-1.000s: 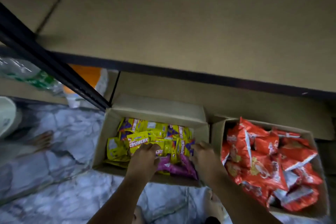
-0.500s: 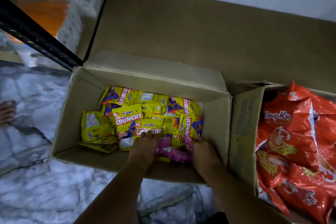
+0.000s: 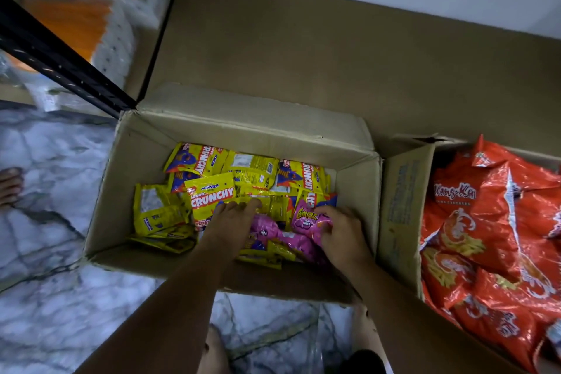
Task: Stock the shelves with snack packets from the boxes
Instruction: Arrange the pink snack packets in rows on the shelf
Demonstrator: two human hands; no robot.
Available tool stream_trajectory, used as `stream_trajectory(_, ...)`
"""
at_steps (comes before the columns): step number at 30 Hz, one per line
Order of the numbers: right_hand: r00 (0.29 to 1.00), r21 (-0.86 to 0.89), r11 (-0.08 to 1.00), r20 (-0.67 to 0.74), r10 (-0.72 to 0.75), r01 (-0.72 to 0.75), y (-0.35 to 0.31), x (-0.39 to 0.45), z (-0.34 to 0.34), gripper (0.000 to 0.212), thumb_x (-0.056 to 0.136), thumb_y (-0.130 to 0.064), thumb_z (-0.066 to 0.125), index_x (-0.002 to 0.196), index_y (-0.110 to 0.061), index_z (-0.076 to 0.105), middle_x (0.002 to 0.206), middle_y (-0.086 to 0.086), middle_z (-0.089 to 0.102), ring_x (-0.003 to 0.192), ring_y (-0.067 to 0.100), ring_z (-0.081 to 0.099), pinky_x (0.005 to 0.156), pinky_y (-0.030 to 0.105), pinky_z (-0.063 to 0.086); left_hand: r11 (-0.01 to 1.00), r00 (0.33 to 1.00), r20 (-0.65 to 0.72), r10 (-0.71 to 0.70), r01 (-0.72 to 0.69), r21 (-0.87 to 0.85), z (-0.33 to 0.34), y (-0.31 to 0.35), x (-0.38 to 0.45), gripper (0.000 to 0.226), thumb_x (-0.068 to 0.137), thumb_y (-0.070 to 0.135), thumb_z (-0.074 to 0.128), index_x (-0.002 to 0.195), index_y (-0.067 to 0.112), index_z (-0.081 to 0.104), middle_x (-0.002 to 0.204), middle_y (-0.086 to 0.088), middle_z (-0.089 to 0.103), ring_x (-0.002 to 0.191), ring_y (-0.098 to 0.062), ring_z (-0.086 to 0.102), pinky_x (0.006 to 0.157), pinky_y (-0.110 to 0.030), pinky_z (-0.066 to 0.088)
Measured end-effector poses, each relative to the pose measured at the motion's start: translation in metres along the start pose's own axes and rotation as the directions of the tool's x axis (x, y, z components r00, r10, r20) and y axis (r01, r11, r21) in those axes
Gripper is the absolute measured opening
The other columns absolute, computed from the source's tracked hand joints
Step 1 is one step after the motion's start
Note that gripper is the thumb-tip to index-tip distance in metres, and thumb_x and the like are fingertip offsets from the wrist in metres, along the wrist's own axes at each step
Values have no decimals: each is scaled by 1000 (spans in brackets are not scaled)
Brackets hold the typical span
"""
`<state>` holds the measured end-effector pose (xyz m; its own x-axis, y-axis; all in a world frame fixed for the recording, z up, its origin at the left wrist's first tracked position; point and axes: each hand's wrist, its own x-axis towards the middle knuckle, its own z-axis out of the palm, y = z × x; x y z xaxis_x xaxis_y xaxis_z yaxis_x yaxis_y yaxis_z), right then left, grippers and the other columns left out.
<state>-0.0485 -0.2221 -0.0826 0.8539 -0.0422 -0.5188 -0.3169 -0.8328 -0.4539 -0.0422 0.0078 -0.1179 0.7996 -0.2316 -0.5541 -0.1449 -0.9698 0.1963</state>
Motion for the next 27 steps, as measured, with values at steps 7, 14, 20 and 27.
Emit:
stream_trajectory(7,1000,-75,997,-9,7,-8,10,10,20,56,79,-18,80,132,-23,61,128,8,49,119,25,49,108,32,39,999,994,-105,-23,27,38,11,-11,14,60,86,5,63,139,25,43,138,-11,44,130,-32,37,107,-43,34)
stream_trajectory(14,979,-684,718,-28,-200,127,10,9,29,31,91,-29,63,121,-22,67,120,9,66,125,34,42,104,48,30,989,954,-284,92,-56,134,16,-18,21,45,74,1,77,115,9,61,108,-14,61,100,-31,55,84,-41,49)
stream_trajectory(20,983,-718,677,54,-175,160,13,14,32,35,97,-27,53,130,-17,58,128,9,60,123,30,46,107,43,31,932,903,-241,356,-327,154,27,-36,14,62,88,70,51,103,13,67,102,-7,68,108,-29,59,93,-42,48)
stream_trajectory(27,981,-713,683,30,-191,155,16,15,35,33,93,-29,61,123,-16,63,117,9,66,114,30,53,99,42,38,956,938,-185,291,-280,86,29,-38,15,59,60,46,91,106,13,75,102,-8,69,98,-32,63,84,-40,55)
